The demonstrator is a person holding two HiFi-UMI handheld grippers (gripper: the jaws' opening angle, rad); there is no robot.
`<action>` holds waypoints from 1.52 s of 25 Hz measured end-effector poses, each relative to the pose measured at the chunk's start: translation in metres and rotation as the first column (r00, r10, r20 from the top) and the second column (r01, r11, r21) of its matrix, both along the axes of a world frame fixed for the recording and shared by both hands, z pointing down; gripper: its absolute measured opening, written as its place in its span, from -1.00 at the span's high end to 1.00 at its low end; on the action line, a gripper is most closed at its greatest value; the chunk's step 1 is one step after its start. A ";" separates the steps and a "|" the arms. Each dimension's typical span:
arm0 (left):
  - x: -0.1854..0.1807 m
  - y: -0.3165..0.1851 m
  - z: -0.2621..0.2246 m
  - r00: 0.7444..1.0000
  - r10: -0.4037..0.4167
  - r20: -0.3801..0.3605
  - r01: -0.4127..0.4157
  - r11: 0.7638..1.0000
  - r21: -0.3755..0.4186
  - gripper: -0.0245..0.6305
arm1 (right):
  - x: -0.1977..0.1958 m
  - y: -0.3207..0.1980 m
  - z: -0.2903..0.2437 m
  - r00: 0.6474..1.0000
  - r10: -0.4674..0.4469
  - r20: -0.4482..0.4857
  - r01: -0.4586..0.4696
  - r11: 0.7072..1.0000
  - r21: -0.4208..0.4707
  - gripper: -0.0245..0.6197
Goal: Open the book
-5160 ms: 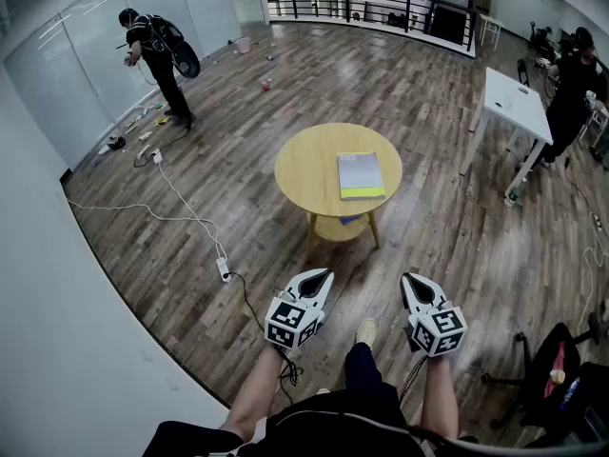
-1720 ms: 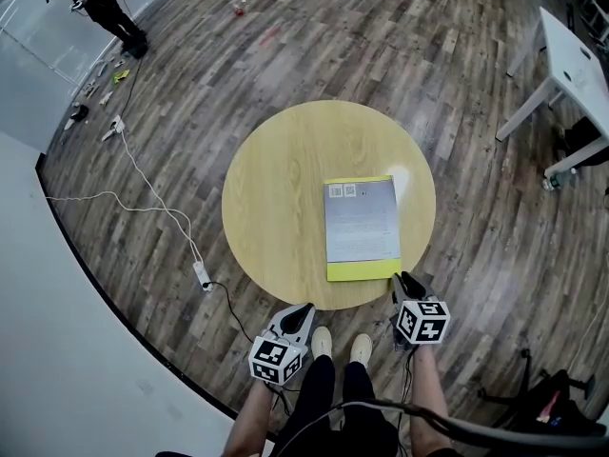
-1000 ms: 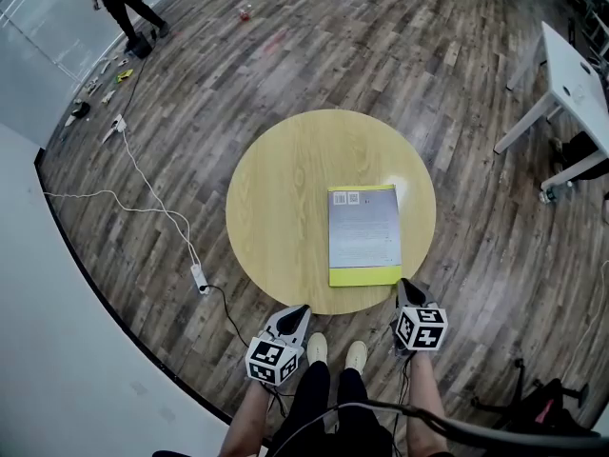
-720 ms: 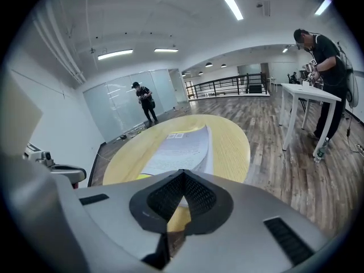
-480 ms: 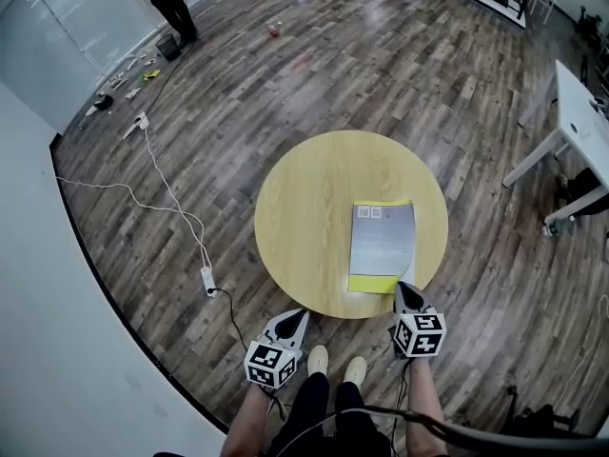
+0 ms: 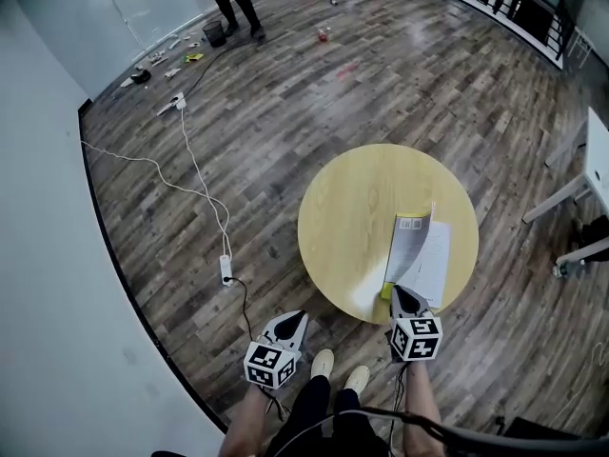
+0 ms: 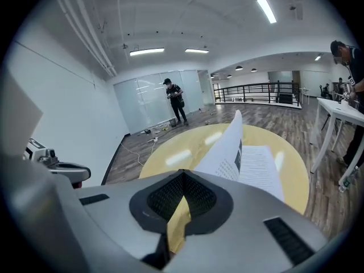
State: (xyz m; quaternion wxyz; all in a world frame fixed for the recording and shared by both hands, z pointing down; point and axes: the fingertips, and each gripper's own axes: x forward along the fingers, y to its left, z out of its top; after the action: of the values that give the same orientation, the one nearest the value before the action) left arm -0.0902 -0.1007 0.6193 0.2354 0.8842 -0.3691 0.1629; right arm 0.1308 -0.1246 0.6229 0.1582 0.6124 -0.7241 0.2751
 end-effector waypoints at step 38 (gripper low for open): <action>-0.139 -0.021 0.056 0.967 -0.253 0.024 0.254 0.960 -0.116 0.93 | -0.157 -0.054 0.106 0.965 -0.259 0.040 0.261 0.937 -0.232 0.91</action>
State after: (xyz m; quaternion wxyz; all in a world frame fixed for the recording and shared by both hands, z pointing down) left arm -0.2287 -0.1218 0.6758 0.3046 0.8135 -0.4700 0.1566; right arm -0.0257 -0.1791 0.7287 0.2612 0.4872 -0.7616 0.3382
